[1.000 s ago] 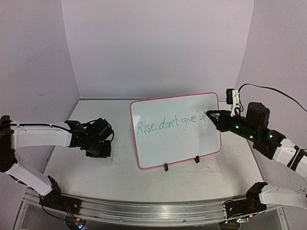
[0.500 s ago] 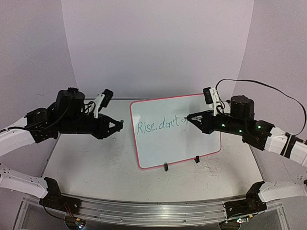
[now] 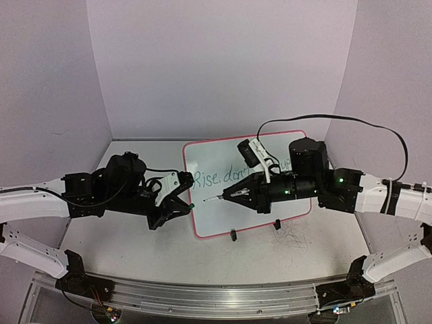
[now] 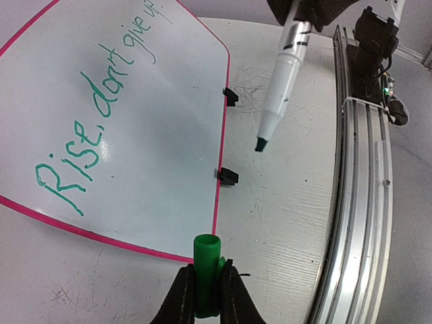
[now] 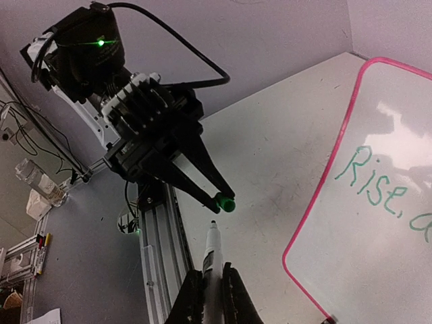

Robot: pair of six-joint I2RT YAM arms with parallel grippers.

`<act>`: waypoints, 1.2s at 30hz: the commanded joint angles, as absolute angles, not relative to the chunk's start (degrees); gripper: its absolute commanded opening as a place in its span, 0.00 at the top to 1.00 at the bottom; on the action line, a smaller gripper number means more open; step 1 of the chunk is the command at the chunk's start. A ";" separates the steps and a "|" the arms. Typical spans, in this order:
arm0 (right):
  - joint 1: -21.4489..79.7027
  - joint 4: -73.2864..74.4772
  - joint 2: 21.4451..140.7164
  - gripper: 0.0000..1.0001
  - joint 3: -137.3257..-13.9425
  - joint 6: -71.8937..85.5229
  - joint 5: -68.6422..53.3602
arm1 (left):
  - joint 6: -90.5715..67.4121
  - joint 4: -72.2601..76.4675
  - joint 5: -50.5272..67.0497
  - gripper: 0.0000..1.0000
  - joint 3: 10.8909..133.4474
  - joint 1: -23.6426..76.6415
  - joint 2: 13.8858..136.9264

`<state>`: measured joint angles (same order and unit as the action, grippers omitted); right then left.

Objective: Write a sentence on the whiteboard
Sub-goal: Insert the pen cap into the whiteboard marker.

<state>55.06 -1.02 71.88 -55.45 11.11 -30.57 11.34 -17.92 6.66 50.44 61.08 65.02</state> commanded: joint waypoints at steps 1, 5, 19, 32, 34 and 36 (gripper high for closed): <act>56.96 -3.06 74.46 1.00 -59.83 9.05 -29.75 | 16.07 -13.16 8.12 1.00 48.77 60.99 62.13; 57.68 -2.52 75.90 1.00 -61.16 8.70 -28.46 | 16.15 -12.91 7.91 1.00 47.69 60.99 61.19; 59.35 -1.63 79.85 1.00 -63.71 8.72 -26.26 | 16.63 -12.13 7.73 1.00 46.74 61.00 60.83; 59.87 -0.80 79.98 1.00 -63.12 9.14 -24.83 | 16.61 -11.95 8.22 1.00 46.58 61.00 60.54; 59.90 -0.75 80.17 1.00 -63.29 9.08 -24.71 | 16.61 -11.90 8.26 1.00 46.56 61.00 60.37; 60.01 -0.71 80.40 1.00 -63.48 9.05 -24.72 | 16.63 -11.87 8.33 1.00 46.58 61.00 60.27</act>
